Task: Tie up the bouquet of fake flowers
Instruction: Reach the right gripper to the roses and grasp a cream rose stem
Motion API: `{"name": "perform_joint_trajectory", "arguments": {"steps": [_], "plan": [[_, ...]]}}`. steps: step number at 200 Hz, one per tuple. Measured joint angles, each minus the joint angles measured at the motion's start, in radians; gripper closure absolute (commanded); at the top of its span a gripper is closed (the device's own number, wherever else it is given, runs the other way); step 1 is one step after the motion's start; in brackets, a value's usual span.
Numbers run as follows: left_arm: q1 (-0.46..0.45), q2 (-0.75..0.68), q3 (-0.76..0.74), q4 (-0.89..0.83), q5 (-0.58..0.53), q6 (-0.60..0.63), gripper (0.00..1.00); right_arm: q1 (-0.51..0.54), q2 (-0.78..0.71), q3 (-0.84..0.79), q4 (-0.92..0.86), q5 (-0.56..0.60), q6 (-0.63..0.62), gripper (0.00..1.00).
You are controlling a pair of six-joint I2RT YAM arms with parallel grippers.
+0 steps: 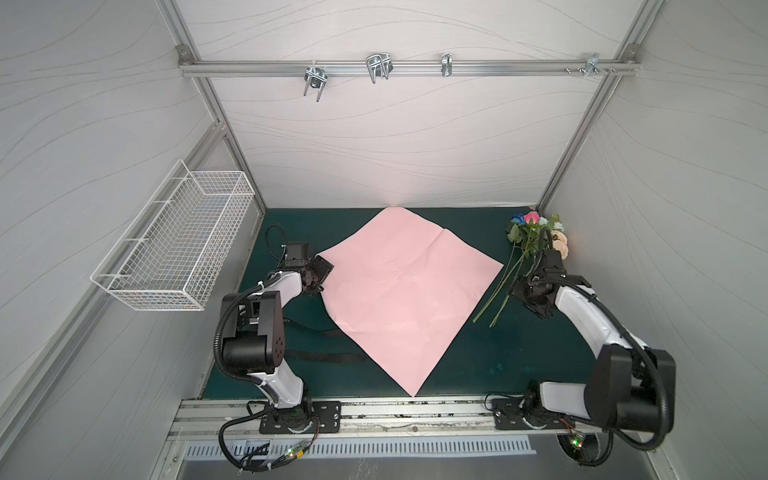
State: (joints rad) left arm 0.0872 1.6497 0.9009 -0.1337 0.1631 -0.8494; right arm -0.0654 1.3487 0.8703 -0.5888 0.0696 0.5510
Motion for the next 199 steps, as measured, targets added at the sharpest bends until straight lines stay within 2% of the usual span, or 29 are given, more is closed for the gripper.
{"name": "perform_joint_trajectory", "arguments": {"steps": [62,93,104,156,199], "plan": [[0.0,-0.22,0.003,-0.128,-0.088,0.032,0.01,-0.097,0.296,0.132,0.178,-0.081,-0.041,0.41],[0.0,-0.258,0.019,-0.173,-0.099,0.058,0.01,-0.103,0.4,0.193,0.219,-0.116,-0.051,0.72],[0.0,-0.261,0.021,-0.183,-0.098,0.069,0.01,-0.103,0.415,0.2,0.225,-0.121,-0.037,0.78],[-0.005,-0.273,0.022,-0.228,-0.08,0.107,0.01,-0.108,0.346,0.196,0.171,-0.077,-0.046,0.99],[-0.013,-0.274,0.048,-0.249,-0.077,0.126,0.01,-0.11,0.124,0.197,0.068,-0.037,-0.07,1.0]]}}
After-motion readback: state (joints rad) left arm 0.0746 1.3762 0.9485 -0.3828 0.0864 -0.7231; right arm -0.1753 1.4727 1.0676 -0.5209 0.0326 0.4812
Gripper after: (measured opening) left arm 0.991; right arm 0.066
